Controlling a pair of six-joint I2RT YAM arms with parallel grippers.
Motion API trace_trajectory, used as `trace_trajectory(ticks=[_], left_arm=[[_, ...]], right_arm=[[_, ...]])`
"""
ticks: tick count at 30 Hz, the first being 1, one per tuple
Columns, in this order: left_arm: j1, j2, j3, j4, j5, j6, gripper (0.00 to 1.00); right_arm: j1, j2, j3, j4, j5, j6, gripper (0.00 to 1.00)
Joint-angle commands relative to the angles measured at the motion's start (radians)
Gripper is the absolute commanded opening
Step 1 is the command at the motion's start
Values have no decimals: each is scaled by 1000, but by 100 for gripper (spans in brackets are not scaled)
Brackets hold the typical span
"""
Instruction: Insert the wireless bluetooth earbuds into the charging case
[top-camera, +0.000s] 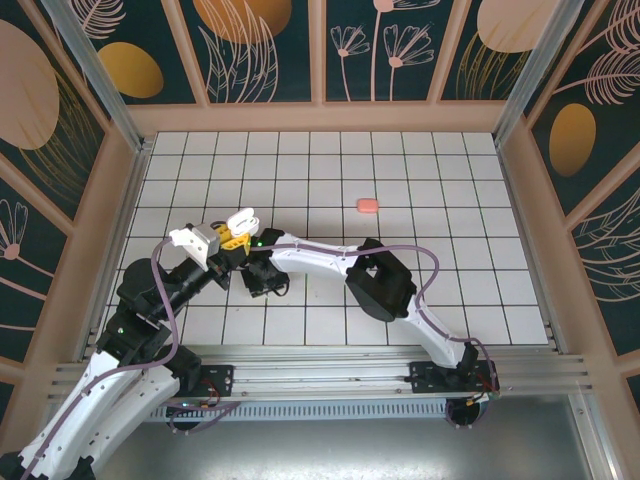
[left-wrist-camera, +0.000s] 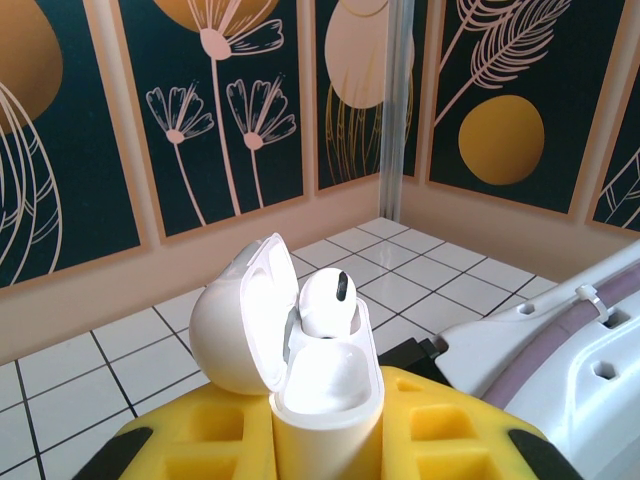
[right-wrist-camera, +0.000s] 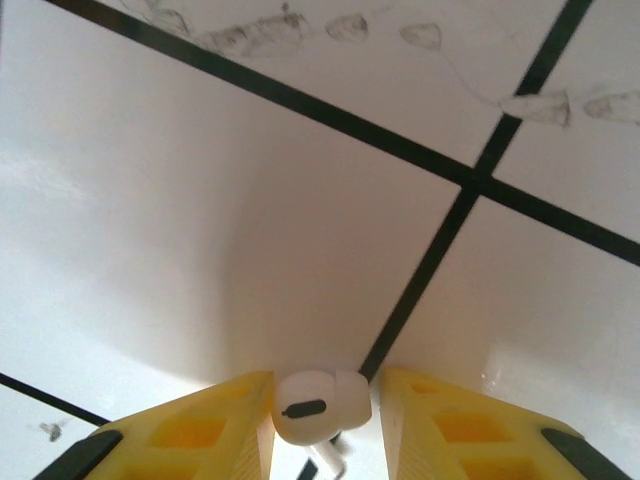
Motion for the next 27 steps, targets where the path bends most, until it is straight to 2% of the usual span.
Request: trace_trajectory(ticks=[1,17,27], left_arm=[[-3,-8,12,26,3,-16,5],[-4,49,14,75,20,-30,5],[-4,112,-17,160,56,-47,5]], right_arm=[[1,16,19,-89,47,-17,33],[-80,-102,-118,-17,97,-48,25],[-218,-325,-343,61,155,-44,25]])
